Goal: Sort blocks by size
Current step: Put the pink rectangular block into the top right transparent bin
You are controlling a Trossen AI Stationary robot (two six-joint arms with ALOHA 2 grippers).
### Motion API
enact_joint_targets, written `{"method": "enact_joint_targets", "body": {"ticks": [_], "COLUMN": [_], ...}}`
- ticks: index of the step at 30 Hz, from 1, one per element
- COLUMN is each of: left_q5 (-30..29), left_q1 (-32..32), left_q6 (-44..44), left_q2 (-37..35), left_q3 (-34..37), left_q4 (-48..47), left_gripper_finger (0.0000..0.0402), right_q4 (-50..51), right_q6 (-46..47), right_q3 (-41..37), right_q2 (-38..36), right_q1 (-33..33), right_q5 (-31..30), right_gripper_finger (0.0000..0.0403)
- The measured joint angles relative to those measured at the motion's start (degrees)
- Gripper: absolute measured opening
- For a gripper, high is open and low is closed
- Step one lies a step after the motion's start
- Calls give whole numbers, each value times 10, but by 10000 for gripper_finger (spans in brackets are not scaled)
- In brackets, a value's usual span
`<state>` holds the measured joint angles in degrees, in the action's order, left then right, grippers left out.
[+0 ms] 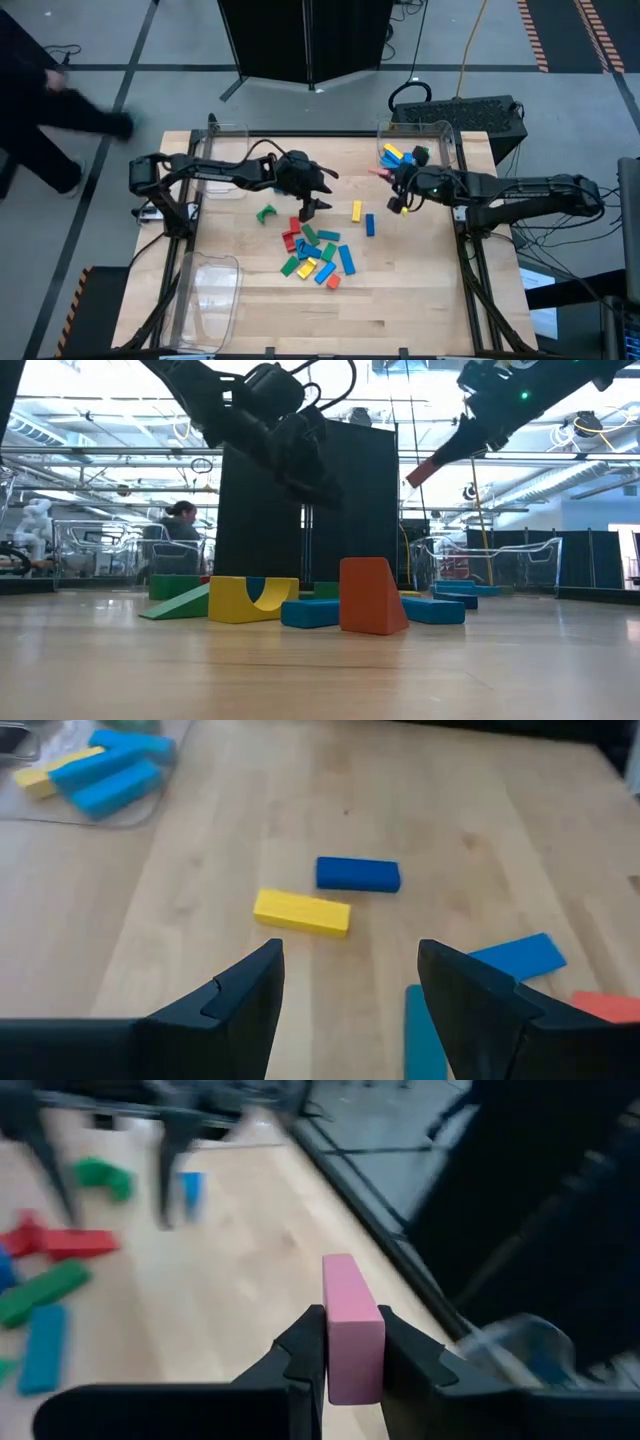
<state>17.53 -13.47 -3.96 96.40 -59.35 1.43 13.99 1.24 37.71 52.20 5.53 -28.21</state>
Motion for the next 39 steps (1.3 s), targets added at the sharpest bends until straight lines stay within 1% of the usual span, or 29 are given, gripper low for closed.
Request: {"method": "enact_joint_targets", "body": {"ticks": [4, 6, 10, 14, 17, 20, 24, 27, 30, 34, 39], "left_q5": [-14, -15, -15, -16, -16, -16, -15, -15, -16, -16, -16], "left_q1": [5, 7, 13, 15, 15, 15, 15, 15, 15, 15, 15], "left_q6": [1, 2, 2, 2, 3, 5, 5, 5, 5, 5, 5], "left_q2": [0, 0, 1, 1, 1, 1, 1, 1, 1, 1, 1], "left_q3": [0, 0, 0, 0, 0, 0, 0, 0, 0, 0, 0], "left_q4": [-15, -21, -21, -20, -20, -20, -20, -20, -19, -20, -19], "left_gripper_finger": [231, 231, 231, 231, 231, 231, 231, 231, 231, 231, 231], "right_q4": [32, 49, 64, 86, 116, 123, 106, 98, 87, 51, 12], "right_q6": [33, 51, 76, 86, 99, 101, 87, 66, 45, 23, 7], "right_q3": [0, 0, 0, 0, 0, 0, 0, 0, 0, 0, 0], "right_q2": [-14, -19, -24, -19, -6, 13, 42, 70, 101, 142, 180], "right_q1": [23, 39, 88, 152, 204, 253, 308, 345, 377, 404, 430], "right_q5": [-66, -89, -93, -89, -63, -14, 55, 73, 76, 80, 145], "right_gripper_finger": [58, 58, 58, 57, 55, 55, 54, 54, 53, 55, 68]}}
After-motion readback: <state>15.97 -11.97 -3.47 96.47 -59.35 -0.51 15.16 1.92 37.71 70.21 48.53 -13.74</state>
